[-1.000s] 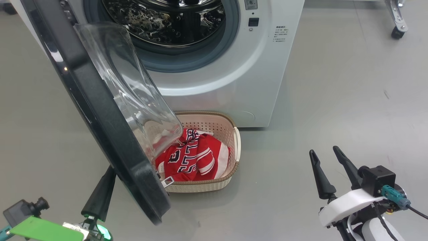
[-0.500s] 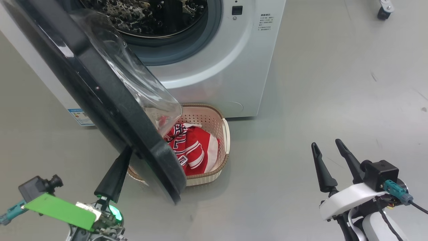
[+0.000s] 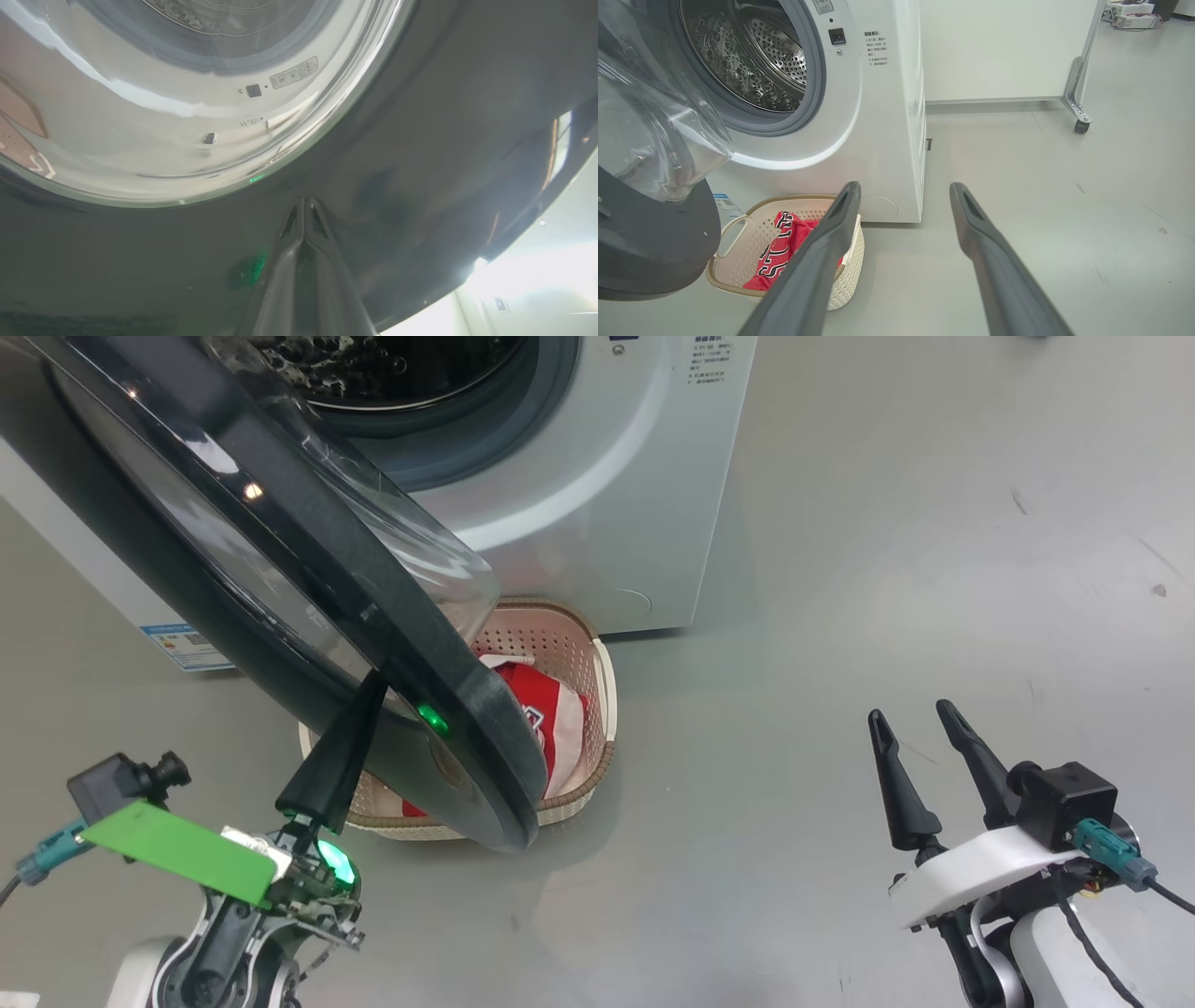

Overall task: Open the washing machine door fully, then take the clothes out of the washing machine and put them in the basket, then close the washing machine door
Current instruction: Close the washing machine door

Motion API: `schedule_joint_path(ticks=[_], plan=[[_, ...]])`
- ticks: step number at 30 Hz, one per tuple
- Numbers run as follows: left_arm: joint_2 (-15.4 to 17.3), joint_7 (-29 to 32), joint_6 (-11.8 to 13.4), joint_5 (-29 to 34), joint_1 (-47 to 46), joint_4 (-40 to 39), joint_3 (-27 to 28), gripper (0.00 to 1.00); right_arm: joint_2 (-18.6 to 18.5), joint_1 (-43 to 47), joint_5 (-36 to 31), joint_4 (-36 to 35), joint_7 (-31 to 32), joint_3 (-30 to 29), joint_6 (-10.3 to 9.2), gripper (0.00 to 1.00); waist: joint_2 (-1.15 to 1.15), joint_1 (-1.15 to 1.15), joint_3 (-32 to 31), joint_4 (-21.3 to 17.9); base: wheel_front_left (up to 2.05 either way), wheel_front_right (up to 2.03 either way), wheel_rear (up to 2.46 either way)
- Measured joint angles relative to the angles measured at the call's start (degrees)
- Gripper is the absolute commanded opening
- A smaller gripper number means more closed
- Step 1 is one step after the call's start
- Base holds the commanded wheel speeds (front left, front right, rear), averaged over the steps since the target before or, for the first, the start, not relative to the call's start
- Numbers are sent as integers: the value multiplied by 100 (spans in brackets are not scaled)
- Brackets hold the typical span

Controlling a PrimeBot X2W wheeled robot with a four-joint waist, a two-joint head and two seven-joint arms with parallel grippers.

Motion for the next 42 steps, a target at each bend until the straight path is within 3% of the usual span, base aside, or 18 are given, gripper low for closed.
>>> schedule_joint_path(ticks=[23, 42], plan=[[-26, -7, -1, -175, -1310, 1141, -111, 0, 69, -288, 44, 175, -126, -11, 59, 100, 0, 0, 350, -495, 0, 0, 0], [-64, -259, -108, -432, -878, 1504, 471, 0, 111, -276, 64, 416, -256, -64, 57, 100, 0, 0, 110, -397, 0, 0, 0]])
